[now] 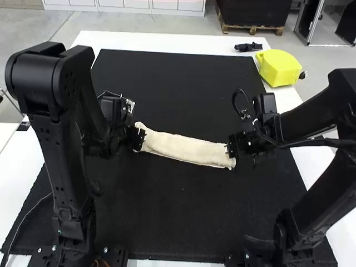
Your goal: Fold the towel.
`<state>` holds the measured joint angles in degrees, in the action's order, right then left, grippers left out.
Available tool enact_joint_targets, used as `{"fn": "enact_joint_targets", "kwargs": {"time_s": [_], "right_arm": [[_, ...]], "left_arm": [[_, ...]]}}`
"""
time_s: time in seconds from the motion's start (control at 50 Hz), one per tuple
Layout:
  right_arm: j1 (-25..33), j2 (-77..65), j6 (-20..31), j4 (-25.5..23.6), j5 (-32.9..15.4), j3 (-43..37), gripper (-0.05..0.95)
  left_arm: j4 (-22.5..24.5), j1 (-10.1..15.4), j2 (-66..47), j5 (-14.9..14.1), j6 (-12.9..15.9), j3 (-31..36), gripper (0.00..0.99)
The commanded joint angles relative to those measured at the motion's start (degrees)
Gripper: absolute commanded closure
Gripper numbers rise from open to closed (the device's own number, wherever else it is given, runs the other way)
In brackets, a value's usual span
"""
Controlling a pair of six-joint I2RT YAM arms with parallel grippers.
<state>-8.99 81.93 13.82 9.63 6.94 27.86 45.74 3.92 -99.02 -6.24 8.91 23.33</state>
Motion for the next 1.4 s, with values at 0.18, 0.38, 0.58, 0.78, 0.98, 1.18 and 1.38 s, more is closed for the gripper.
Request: {"fn": "enact_joint_targets", "kwargs": {"time_s": [0.18,0.38,0.58,0.78,0.98,1.18,1.38], "right_arm": [[2.3,1.7,0.7,-0.1,2.6,4.3,-0.02],[1.2,8.7,0.7,0.0,0.8,6.1,-0.02],[-1.6,11.0,-0.2,0.0,-0.3,6.2,-0.02],[-2.9,11.8,-0.6,-0.1,-0.8,7.9,-0.02],[-5.4,14.0,-2.3,-0.3,-0.7,8.3,0.0],[-4.4,17.3,-4.4,-1.7,0.4,8.4,0.14],[-2.9,19.8,-4.3,-3.2,1.1,9.0,0.39]], "left_arm": [[2.9,0.4,0.4,1.1,1.4,-0.2,0.028],[3.4,0.4,0.3,1.1,1.3,-0.2,0.028],[3.5,0.4,0.3,1.1,1.3,0.0,0.028],[3.7,0.4,0.3,1.1,1.3,-0.2,0.028],[3.8,0.4,0.2,1.1,1.3,0.0,0.028],[3.8,0.4,0.2,1.1,1.4,-0.1,0.03],[3.8,0.4,0.3,1.1,1.3,0.0,0.03]]}}
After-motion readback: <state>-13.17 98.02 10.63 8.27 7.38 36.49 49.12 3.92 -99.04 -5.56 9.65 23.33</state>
